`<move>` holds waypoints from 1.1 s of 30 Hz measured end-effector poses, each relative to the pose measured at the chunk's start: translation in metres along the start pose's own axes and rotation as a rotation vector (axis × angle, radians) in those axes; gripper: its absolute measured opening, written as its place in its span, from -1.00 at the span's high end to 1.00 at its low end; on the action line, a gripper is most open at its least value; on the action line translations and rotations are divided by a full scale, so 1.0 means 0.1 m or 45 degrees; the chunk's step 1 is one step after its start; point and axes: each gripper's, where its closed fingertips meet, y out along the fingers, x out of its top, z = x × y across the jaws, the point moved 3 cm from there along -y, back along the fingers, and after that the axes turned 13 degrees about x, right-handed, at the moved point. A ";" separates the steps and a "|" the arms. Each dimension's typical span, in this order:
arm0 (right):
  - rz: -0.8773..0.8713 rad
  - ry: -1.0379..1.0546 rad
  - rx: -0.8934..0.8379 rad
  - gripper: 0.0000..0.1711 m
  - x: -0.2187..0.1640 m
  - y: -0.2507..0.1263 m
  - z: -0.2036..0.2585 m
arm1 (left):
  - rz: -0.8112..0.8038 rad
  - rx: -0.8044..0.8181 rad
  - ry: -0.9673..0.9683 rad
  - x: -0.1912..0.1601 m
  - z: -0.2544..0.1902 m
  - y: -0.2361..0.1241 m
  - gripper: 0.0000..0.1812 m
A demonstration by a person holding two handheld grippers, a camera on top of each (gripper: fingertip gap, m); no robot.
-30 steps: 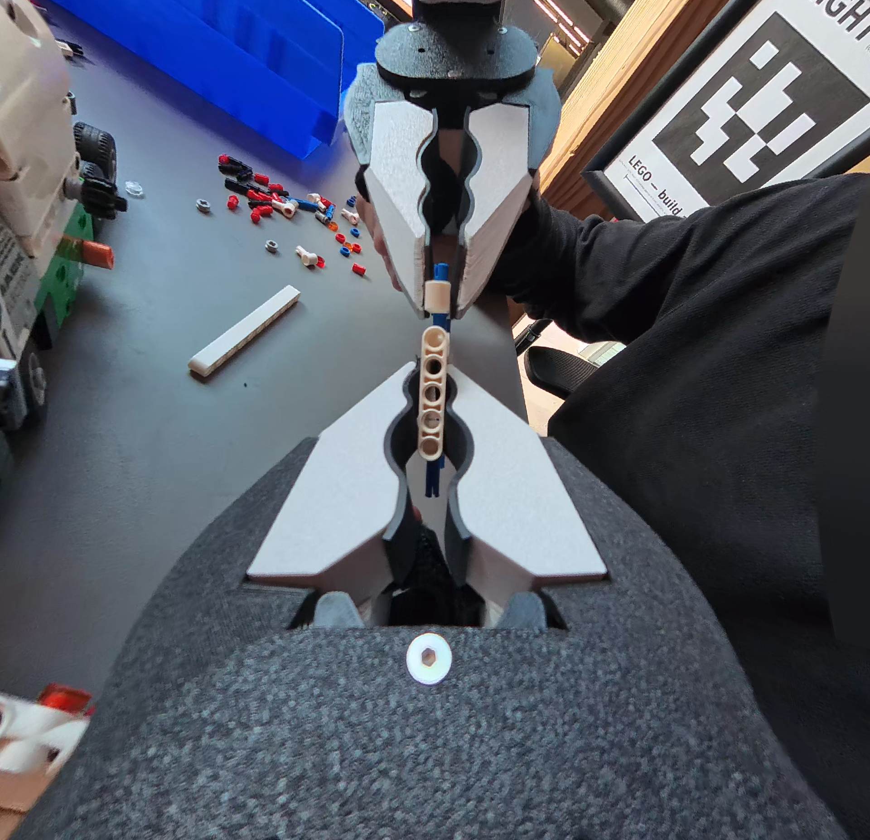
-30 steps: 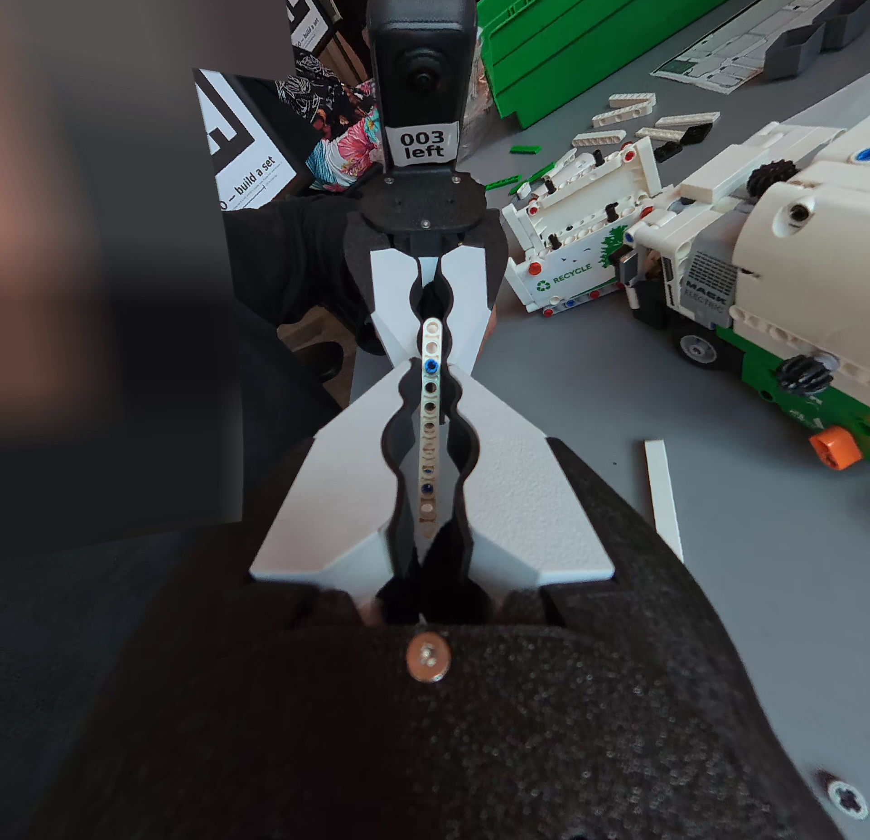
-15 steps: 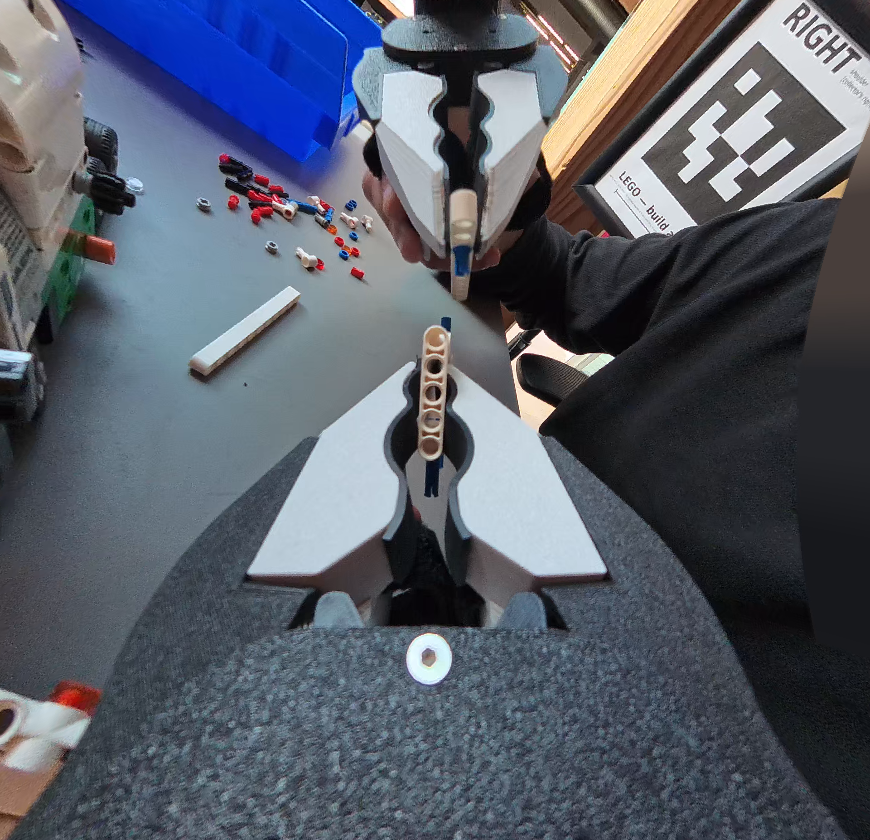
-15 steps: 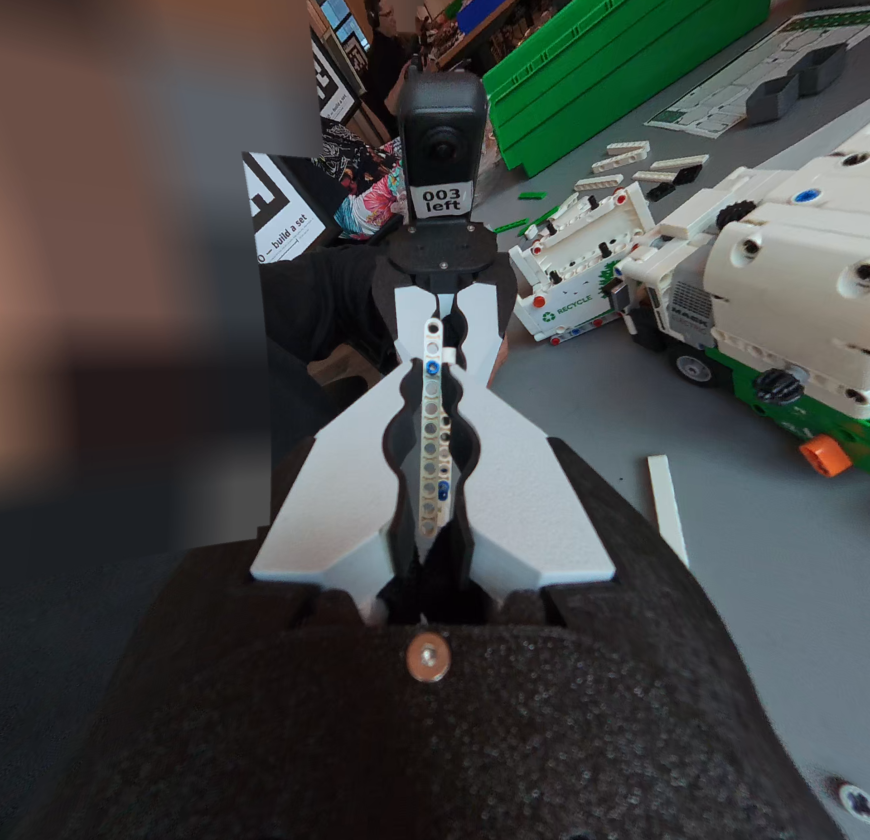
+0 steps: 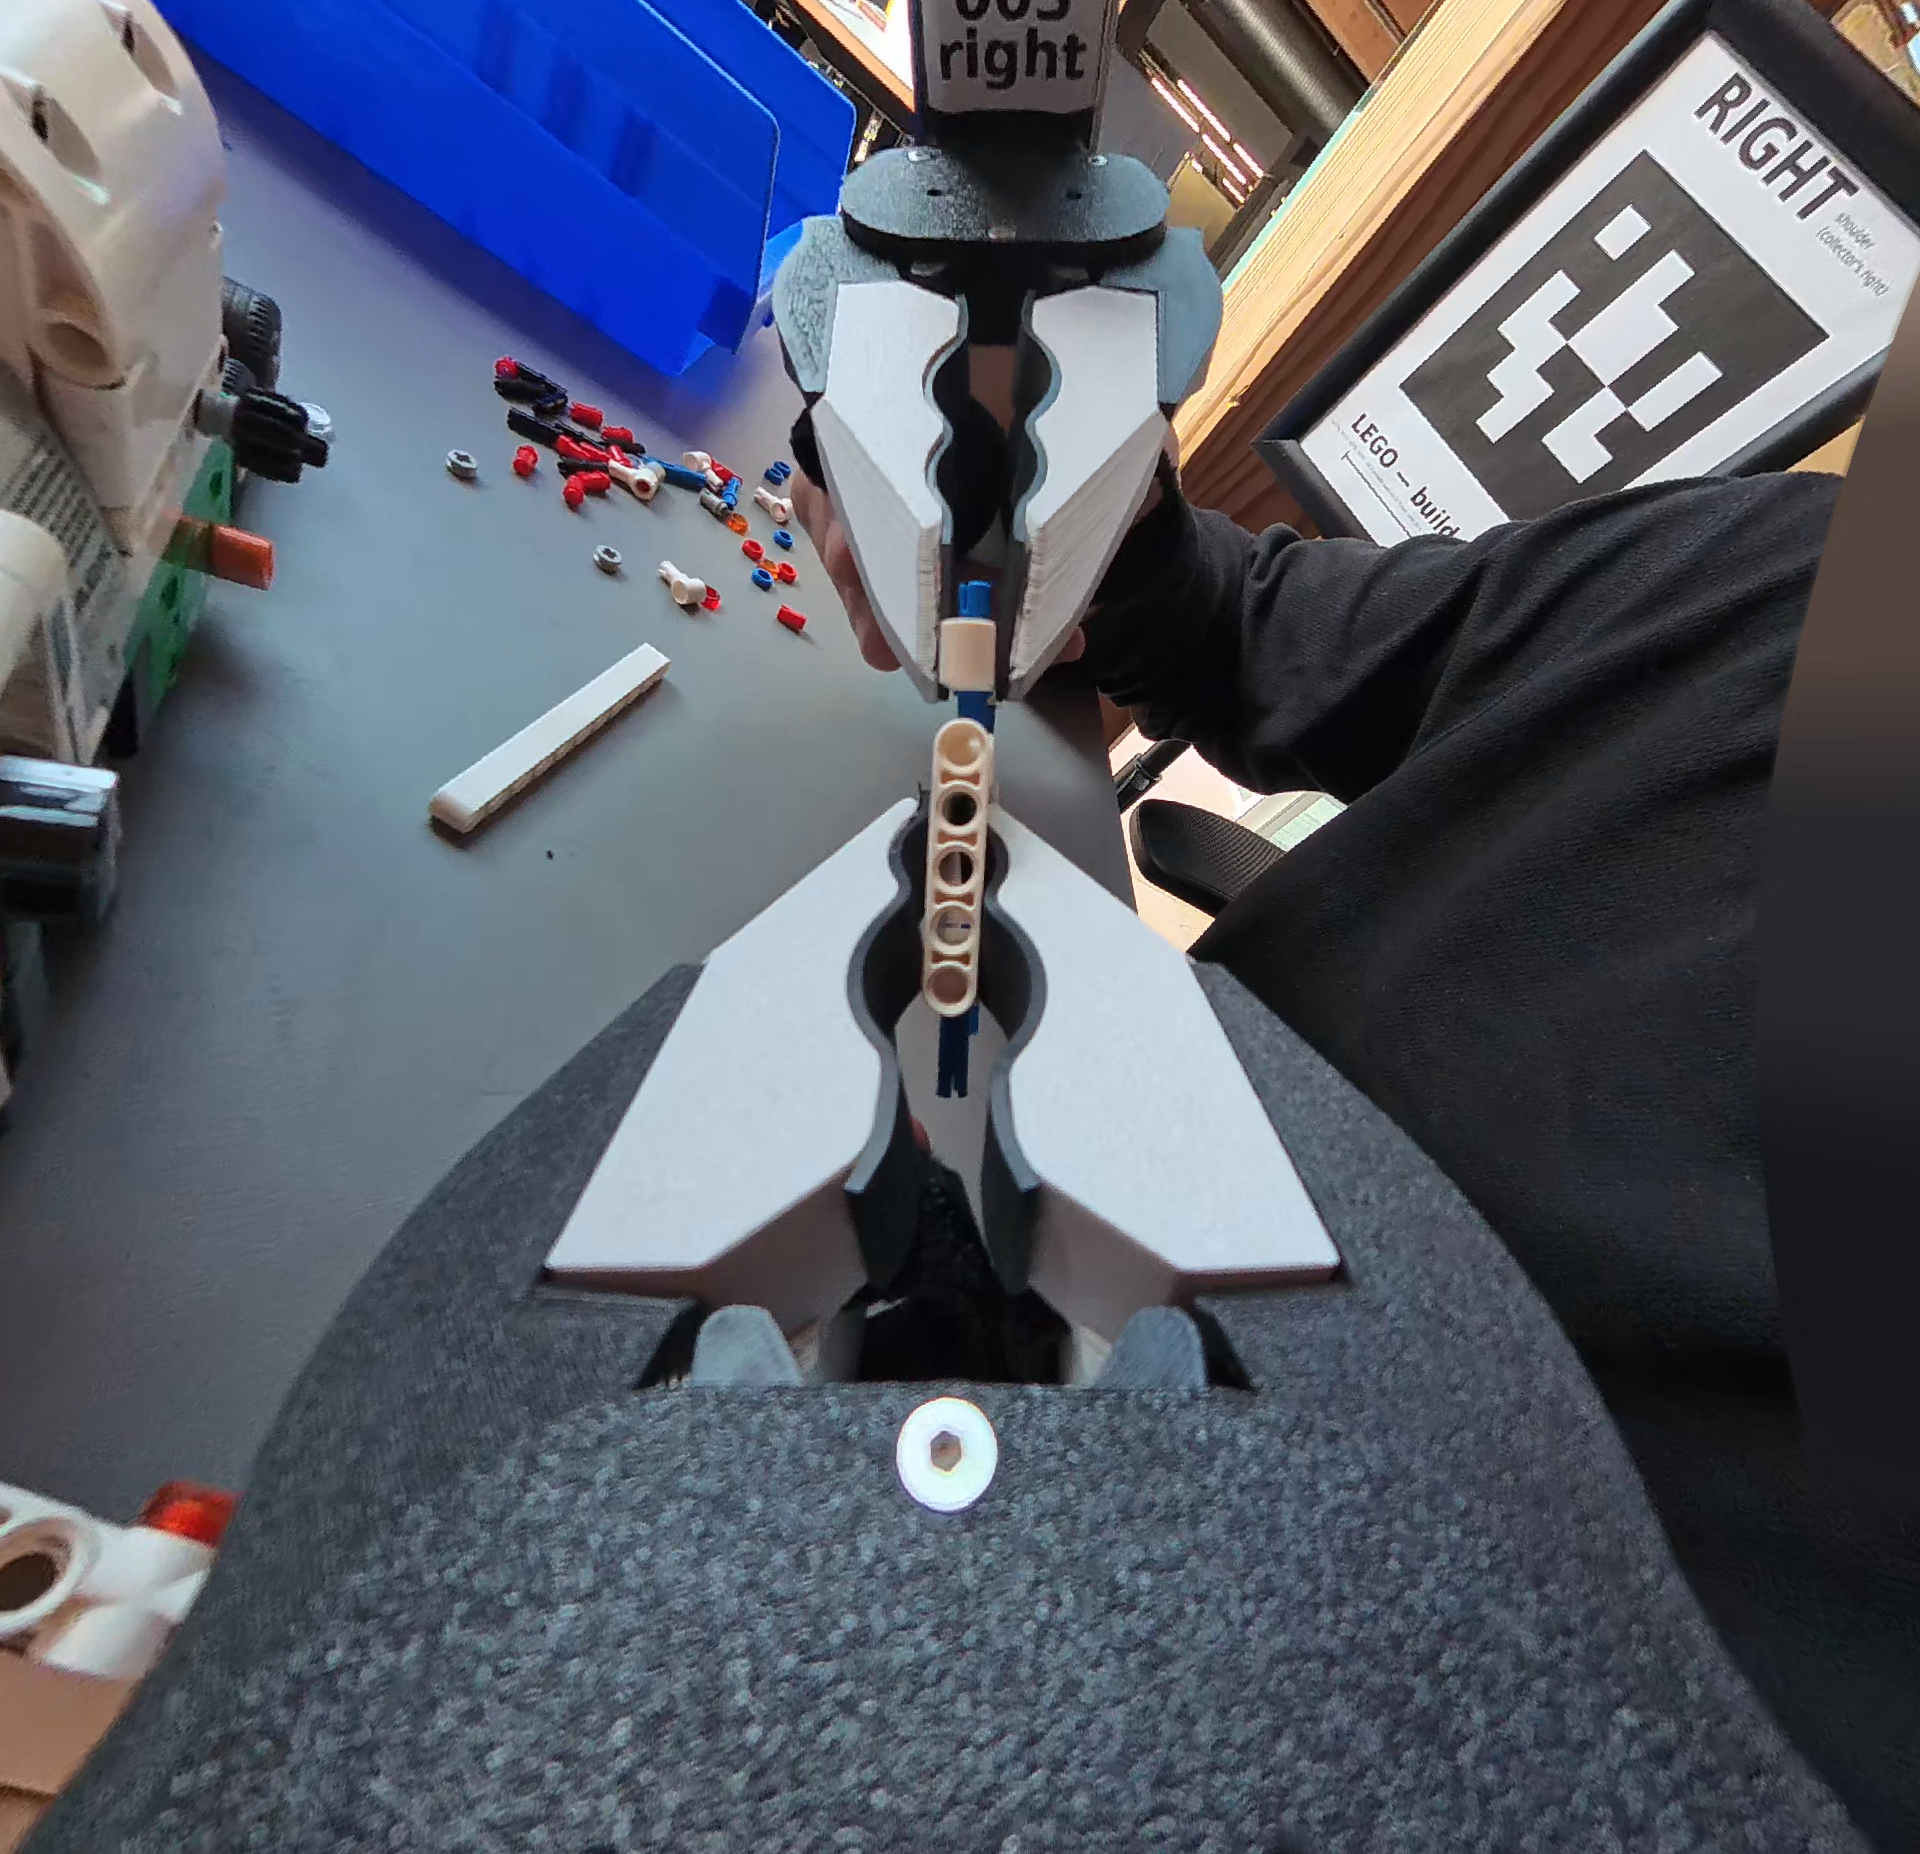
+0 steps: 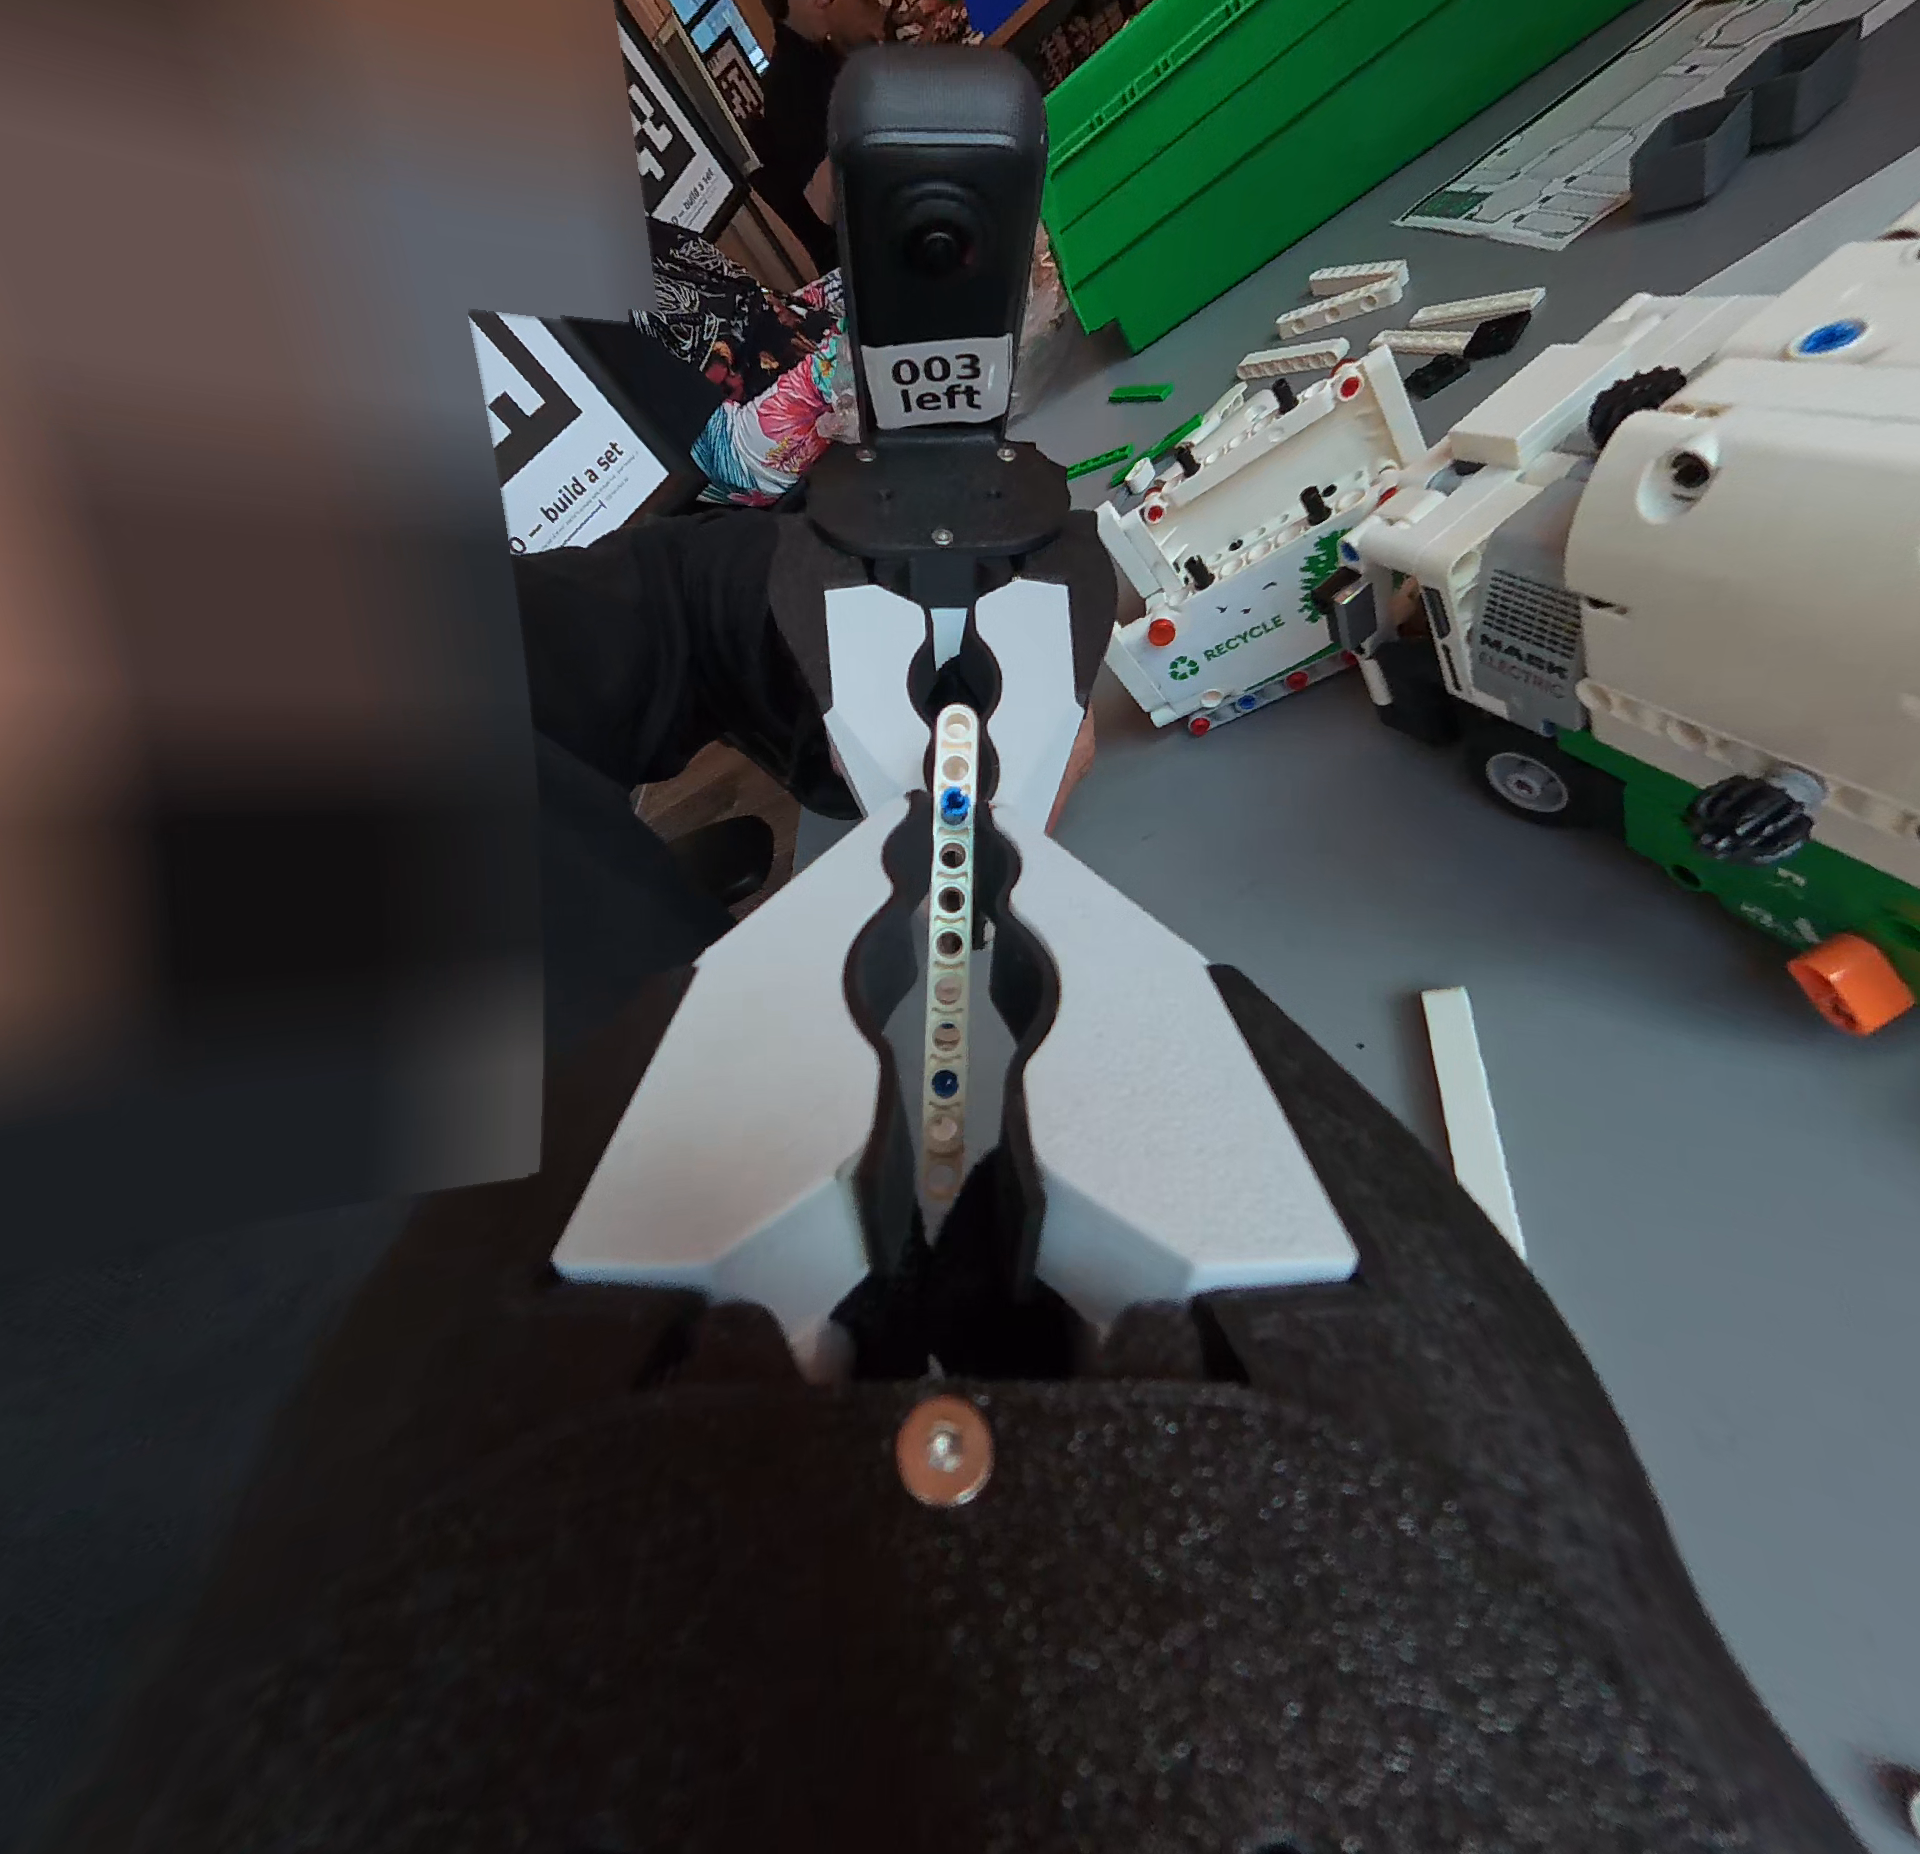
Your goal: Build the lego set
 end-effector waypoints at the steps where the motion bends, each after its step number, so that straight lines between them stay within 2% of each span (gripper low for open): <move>1: -0.009 -0.008 -0.016 0.93 0.01 0.00 -0.01 | -0.003 0.002 -0.004 0.00 0.00 0.00 1.00; 18: -0.024 0.005 -0.037 0.93 0.00 0.00 -0.03 | -0.008 0.040 0.025 0.01 0.01 0.00 1.00; 23: -0.041 0.075 0.033 0.93 0.02 0.00 0.02 | -0.074 0.168 0.241 0.03 -0.03 -0.01 1.00; 25: -0.045 0.073 0.087 0.93 0.03 0.01 0.08 | -0.103 0.140 0.269 0.04 -0.07 -0.02 1.00; 29: -0.020 -0.017 0.042 0.93 0.03 0.01 0.10 | -0.100 0.092 0.228 0.05 -0.08 -0.01 1.00; 33: -0.016 0.016 0.060 0.93 0.02 -0.01 0.09 | -0.081 0.085 0.210 0.04 -0.07 0.01 1.00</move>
